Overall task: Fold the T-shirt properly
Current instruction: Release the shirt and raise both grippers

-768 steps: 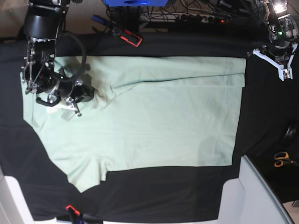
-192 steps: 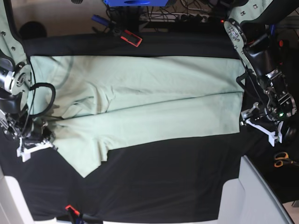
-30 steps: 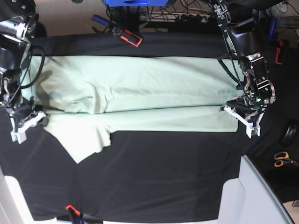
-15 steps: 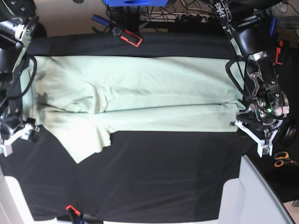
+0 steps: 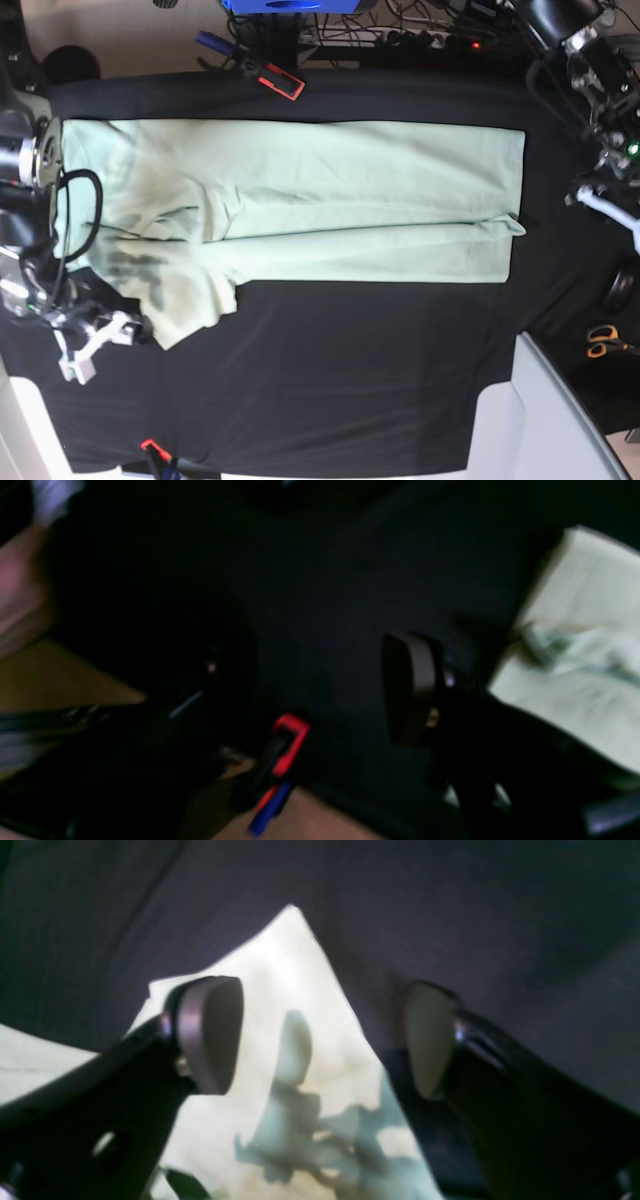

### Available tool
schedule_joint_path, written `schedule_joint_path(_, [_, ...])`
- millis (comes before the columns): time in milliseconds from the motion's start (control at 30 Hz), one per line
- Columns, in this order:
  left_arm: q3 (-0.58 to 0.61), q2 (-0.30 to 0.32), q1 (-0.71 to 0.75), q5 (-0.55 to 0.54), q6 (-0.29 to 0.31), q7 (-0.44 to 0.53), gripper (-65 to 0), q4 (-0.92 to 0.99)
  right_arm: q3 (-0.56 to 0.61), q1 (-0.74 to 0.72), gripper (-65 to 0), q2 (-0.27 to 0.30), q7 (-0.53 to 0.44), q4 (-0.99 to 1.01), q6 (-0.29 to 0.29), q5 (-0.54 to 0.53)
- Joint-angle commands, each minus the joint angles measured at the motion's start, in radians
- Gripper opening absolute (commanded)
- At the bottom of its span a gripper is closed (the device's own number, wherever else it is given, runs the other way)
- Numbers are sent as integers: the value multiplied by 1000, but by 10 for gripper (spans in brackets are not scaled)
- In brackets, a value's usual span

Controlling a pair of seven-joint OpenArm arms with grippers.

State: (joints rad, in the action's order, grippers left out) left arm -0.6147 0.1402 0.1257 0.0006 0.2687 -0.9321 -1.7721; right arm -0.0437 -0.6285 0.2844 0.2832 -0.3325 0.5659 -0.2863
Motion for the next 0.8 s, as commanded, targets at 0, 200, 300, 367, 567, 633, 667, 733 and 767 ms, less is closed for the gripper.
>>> schedule_joint_path(0, [-20,16,13,0,-1,18,-265,-38,17,-50,-139,11,-51,31,10,-12])
schedule_joint_path(200, [-53,31,71,-3,-1,18,-265,-73,49,-81,-123,0,-161,189,-82,-12])
schedule_joint_path(300, [-53,29,71,-3,2,18,-265,-73,52,-80,-122,-24,-157,192,-79,-12])
schedule_joint_path(367, [-53,28,71,-3,34,18,-265,-73,52,-80,-122,-29,-155,195,-79,-12])
schedule_joint_path(567, [-53,23,68,-3,122,18,-265,-65,54,-80,-123,-47,-124,194,-79,-12])
schedule_joint_path(633, [-53,23,70,-3,123,18,-265,-67,54,-80,-125,-52,-115,189,-79,-12])
schedule_joint_path(667, [-53,23,70,-3,123,18,-265,-68,52,-80,-125,-57,-115,189,-85,-12])
schedule_joint_path(733, [-53,23,67,-3,123,17,-265,-68,54,-83,-126,-63,-115,189,-88,-11])
schedule_joint_path(767, [-53,23,67,-3,123,17,-265,-68,54,-83,-126,-60,-115,189,-108,-11])
